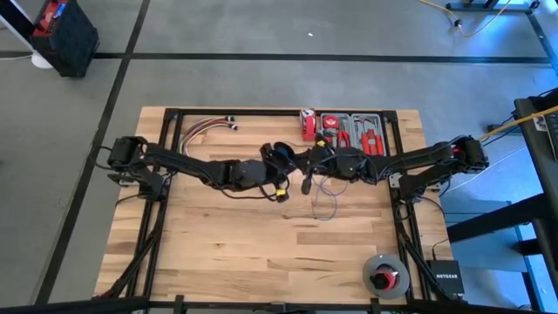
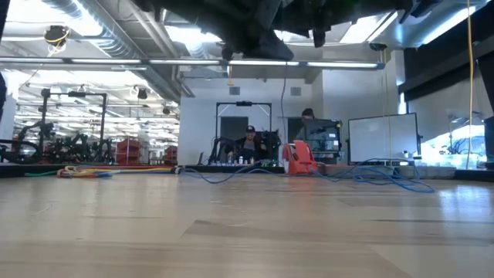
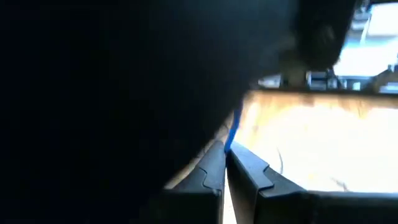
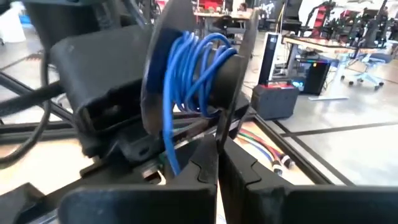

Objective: Coil cords
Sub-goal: Coil the blue wire on the black spool

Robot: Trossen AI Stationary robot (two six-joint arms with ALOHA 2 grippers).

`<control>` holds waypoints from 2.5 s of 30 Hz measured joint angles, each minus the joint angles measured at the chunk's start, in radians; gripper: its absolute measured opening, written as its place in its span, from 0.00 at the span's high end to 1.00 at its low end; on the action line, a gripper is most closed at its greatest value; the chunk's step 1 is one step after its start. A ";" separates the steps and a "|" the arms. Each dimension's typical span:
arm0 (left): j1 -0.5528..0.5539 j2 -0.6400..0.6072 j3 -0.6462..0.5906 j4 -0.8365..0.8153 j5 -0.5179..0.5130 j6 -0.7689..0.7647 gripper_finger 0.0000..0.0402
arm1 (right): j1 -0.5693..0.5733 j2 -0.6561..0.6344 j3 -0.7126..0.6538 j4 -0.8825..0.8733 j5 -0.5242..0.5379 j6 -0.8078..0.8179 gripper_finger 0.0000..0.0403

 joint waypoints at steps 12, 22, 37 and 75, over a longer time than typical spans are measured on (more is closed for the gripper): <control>-0.039 -0.009 0.004 -0.311 -0.011 -0.071 1.00 | 0.003 -0.083 -0.004 -0.075 0.014 -0.038 1.00; -0.038 -0.008 0.002 -0.298 -0.006 -0.073 1.00 | 0.004 -0.166 -0.004 -0.139 0.009 -0.041 1.00; -0.050 -0.045 -0.006 -0.244 0.004 0.052 0.94 | 0.003 -0.172 0.005 -0.353 0.046 -0.060 1.00; -0.038 -0.245 -0.135 -0.165 0.144 0.178 0.98 | 0.002 -0.035 0.000 -0.327 0.020 -0.035 0.95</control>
